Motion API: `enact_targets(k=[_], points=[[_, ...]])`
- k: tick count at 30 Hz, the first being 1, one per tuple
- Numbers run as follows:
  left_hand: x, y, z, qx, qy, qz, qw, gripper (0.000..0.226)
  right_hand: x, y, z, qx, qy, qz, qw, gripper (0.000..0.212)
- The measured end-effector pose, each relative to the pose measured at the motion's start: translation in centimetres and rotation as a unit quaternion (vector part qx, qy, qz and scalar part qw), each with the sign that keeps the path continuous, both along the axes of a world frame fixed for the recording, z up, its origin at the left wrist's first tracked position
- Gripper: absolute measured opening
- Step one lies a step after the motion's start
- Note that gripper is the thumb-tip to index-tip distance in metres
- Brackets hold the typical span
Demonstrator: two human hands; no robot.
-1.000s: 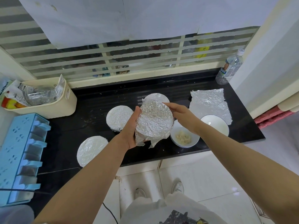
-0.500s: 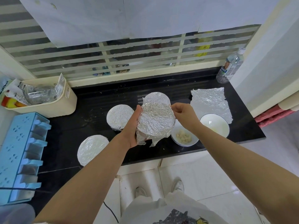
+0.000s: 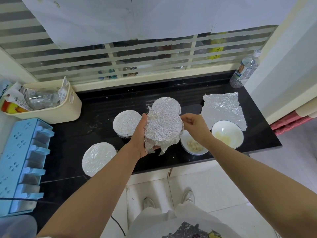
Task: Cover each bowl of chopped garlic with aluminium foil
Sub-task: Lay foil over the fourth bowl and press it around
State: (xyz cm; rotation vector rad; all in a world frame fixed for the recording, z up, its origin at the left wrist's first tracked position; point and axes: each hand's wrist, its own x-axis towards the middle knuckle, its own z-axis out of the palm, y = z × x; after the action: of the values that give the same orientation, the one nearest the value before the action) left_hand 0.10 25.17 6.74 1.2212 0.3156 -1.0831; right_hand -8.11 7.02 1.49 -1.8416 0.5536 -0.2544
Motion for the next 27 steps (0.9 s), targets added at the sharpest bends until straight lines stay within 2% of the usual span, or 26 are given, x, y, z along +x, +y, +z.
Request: enact_targets(k=[4, 6, 10, 15, 21, 23, 27], points=[[0.4, 0.0, -0.1, 0.007, 0.008, 0.02, 1.0, 0.046, -0.2, 0.5, 0.7, 0.096, 0.008, 0.011, 0.995, 0.037], [0.6, 0.0, -0.2, 0.007, 0.012, 0.025, 1.0, 0.046, -0.2, 0.5, 0.8, 0.12, 0.007, 0.02, 0.992, 0.034], [0.7, -0.1, -0.5, 0.007, 0.007, 0.027, 1.0, 0.046, -0.4, 0.6, 0.7, 0.104, -0.016, 0.02, 0.994, 0.026], [0.7, -0.2, -1.2, 0.007, 0.003, 0.046, 0.999, 0.047, -0.1, 1.9, 0.0, 0.109, -0.052, -0.033, 0.992, 0.022], [0.4, -0.4, -1.8, -0.008, -0.008, 0.071, 0.997, 0.047, 0.6, 3.8, -1.1, 0.088, -0.03, -0.094, 0.991, 0.028], [0.4, -0.4, -1.9, -0.013, -0.008, 0.086, 0.996, 0.048, 0.7, 4.5, -0.7, 0.143, -0.03, -0.086, 0.985, 0.038], [0.3, -0.8, -1.9, -0.028, -0.008, 0.112, 0.993, 0.048, 1.3, 5.9, 0.2, 0.312, -0.03, -0.089, 0.945, 0.036]])
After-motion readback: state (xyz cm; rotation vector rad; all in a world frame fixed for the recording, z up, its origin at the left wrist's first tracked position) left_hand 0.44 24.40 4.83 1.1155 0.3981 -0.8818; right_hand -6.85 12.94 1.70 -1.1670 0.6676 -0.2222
